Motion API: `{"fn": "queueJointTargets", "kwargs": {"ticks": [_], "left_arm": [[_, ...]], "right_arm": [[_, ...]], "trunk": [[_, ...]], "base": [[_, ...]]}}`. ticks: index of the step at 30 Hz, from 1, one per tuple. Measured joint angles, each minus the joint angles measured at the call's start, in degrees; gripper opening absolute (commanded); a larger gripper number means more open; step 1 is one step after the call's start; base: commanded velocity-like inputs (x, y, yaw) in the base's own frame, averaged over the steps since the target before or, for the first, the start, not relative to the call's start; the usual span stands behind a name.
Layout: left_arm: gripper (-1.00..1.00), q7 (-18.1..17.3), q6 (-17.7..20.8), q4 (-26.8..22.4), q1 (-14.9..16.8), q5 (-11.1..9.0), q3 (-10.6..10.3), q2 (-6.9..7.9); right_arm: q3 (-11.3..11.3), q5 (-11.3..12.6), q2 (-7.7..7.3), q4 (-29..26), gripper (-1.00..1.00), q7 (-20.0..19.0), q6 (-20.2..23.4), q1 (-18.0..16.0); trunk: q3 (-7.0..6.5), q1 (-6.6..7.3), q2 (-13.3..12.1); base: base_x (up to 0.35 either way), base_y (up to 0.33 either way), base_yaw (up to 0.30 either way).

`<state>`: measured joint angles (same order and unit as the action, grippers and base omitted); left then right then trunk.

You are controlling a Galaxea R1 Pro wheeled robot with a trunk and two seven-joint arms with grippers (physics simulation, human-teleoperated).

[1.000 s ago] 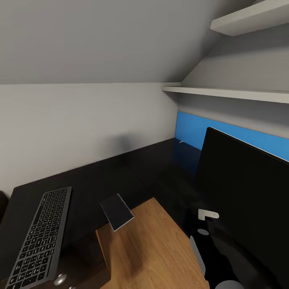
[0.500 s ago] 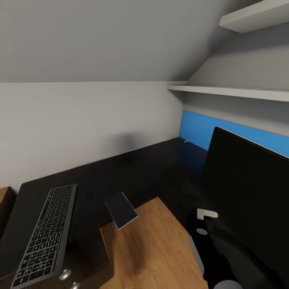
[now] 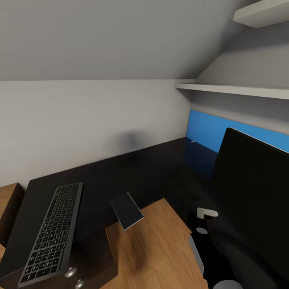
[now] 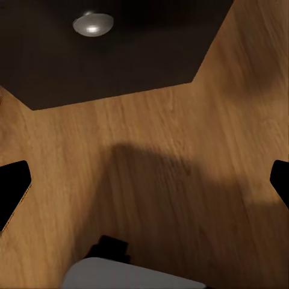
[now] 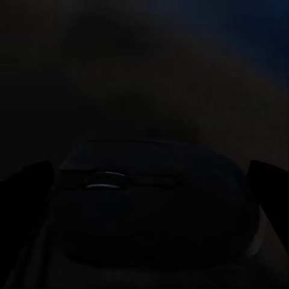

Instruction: In the bedroom, organize the workspace by keeping the computer under the desk, ensuring the monitor is on the desk, placing the keyboard on the desk next to the monitor, placing the mouse on the desk next to the keyboard, moving the folder from the swivel chair onto the desk next to the mouse, stacking the notebook on top of the folder with the pen on top of the notebook, and positioning the swivel chair next to the desk.

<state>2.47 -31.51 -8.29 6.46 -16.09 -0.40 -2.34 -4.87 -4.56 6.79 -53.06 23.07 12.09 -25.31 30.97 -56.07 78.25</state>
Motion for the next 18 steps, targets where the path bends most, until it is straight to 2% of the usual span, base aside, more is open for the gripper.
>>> {"fn": "queueJointTargets", "kwargs": {"ticks": [4,12,18], "left_arm": [[1.0,0.0,0.03,0.0,0.0,-0.03,0.0,0.18],[1.0,0.0,0.04,0.0,0.0,-0.04,-0.04,0.23],[1.0,0.0,0.05,-0.01,-0.01,-0.04,-0.04,0.24]], "right_arm": [[0.0,0.04,0.01,0.0,-1.0,0.01,-0.01,0.0],[-0.01,-0.01,0.0,-0.03,-1.0,0.03,0.0,0.0],[-0.01,-0.01,0.25,-0.32,-1.0,0.01,0.0,-0.01]], "trunk": [[0.01,-0.01,0.0],[0.01,-0.02,0.0],[0.19,-0.02,-0.01]], "base": [[0.161,0.034,0.003],[0.024,0.005,0.005],[0.002,0.0,0.121]]}}
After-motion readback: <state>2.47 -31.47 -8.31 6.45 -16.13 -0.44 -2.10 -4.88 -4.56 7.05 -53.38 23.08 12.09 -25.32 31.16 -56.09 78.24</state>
